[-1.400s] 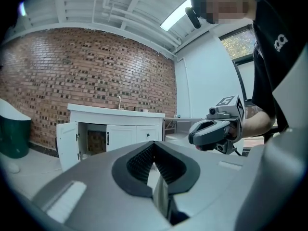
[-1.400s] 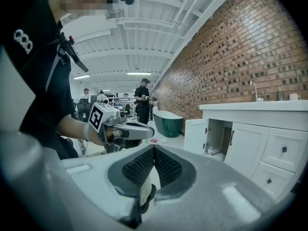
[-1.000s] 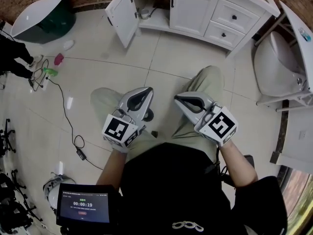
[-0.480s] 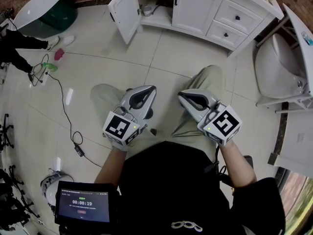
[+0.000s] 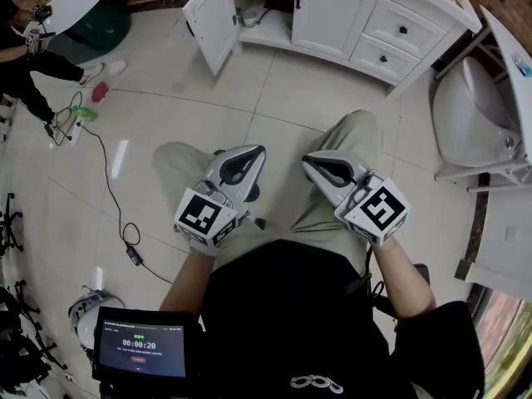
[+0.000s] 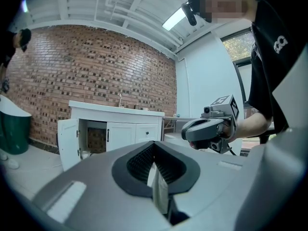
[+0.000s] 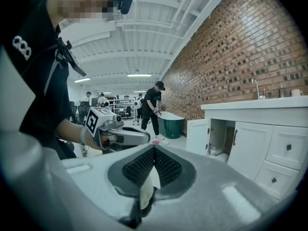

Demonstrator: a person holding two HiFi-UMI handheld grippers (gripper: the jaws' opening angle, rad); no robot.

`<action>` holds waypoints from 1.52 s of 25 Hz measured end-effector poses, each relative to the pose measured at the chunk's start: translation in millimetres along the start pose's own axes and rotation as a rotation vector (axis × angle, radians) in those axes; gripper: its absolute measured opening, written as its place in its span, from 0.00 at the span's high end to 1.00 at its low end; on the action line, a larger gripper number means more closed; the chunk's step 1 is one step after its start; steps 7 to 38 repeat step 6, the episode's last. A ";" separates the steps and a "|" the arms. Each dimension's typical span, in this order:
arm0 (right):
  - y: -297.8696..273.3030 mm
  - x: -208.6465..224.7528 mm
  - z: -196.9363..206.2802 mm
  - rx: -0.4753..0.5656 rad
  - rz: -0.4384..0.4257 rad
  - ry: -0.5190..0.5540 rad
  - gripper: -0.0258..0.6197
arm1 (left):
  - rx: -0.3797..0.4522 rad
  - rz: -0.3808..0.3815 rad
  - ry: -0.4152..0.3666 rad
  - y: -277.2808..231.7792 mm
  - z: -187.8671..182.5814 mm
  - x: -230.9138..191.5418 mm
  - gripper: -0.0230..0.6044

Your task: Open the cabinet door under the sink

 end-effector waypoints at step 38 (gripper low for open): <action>0.6 9.3 3.7 -0.032 0.042 -0.012 0.97 | -0.002 -0.008 0.005 0.1 -0.5 -3.0 0.94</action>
Point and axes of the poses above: the fingertips, and each gripper's own axes: y backward along the fingers, x to its right, z out of its underside, the point moved 1 cm from there along y, backward along the fingers, and after that the axes turned 7 degrees about -x, right-handed, at the moved point
